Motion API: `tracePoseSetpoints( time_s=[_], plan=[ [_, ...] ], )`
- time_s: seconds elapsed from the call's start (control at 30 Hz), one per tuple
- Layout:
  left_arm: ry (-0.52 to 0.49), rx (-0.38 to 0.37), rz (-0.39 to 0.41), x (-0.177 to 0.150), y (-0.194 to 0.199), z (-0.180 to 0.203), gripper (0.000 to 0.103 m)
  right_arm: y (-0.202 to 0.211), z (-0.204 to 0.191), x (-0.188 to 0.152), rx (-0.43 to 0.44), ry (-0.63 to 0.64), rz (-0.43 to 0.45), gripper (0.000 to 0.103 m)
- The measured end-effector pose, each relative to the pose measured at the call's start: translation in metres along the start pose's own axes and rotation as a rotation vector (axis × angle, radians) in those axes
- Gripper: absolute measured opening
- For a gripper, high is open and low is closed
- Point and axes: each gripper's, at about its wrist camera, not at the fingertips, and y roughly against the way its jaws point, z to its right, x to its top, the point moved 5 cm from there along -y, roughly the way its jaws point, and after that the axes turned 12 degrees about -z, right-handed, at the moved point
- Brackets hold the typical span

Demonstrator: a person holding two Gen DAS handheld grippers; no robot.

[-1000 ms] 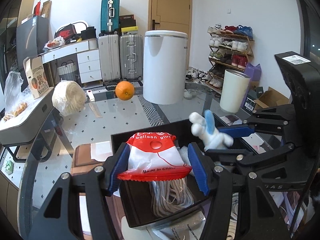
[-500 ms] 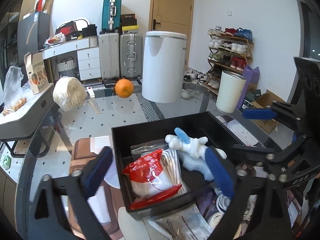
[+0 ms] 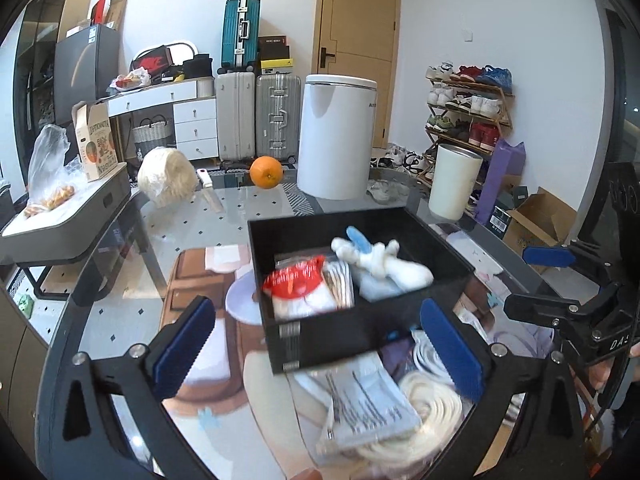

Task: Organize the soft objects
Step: 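Release the bunny and packet into the box and withdraw both grippers, then grasp the white coiled cable on the mat with the right gripper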

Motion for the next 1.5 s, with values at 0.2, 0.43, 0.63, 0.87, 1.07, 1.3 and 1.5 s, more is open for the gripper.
tracePoseSetpoints(
  time_s=[0.2, 0.43, 0.63, 0.87, 1.07, 1.3, 1.5],
  plan=[
    [-0.001, 0.014, -0.016, -0.021, 0.005, 0.002, 0.103, -0.004, -0.009, -0.022, 0.018, -0.017, -0.028, 0.102],
    [0.017, 0.012, -0.033, -0.038, 0.009, 0.0, 0.103, -0.01, -0.014, -0.035, 0.03, -0.032, -0.049, 0.102],
    [0.028, 0.016, -0.049, -0.043, 0.002, -0.001, 0.103, -0.018, -0.018, -0.04, 0.107, -0.07, -0.064, 0.102],
    [0.011, 0.016, -0.083, -0.052, -0.007, 0.003, 0.103, -0.028, -0.02, -0.043, 0.073, -0.058, -0.089, 0.102],
    [0.006, -0.003, -0.115, -0.053, -0.013, 0.004, 0.103, -0.031, -0.02, -0.045, 0.063, -0.058, -0.094, 0.102],
    [0.016, -0.023, -0.134, -0.054, -0.015, 0.002, 0.103, -0.04, -0.026, -0.047, 0.05, -0.036, -0.127, 0.101],
    [0.027, -0.031, -0.139, -0.054, -0.016, -0.001, 0.103, -0.046, -0.025, -0.05, 0.018, -0.022, -0.15, 0.087]
  ],
)
